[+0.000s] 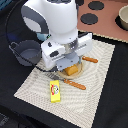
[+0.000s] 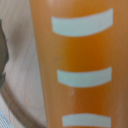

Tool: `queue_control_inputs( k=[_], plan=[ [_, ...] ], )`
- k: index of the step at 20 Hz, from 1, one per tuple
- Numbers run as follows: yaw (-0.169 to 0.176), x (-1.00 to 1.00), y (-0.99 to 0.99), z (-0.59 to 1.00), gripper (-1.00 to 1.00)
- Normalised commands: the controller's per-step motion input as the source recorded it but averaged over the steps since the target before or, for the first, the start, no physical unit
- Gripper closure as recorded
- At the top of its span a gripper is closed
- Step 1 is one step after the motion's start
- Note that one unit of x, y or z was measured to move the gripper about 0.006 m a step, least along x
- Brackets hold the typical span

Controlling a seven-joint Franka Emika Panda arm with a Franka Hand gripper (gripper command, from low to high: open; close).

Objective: Interact with the objects in diverse but meaningful ways.

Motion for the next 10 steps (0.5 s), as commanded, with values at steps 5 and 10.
queue_control_inputs(
  k=[5, 10],
  plan=[
    [-0.004, 0.42, 0.00, 0.02, 1.00],
    [0.000, 0.37, 0.00, -0.03, 1.00]
  ],
)
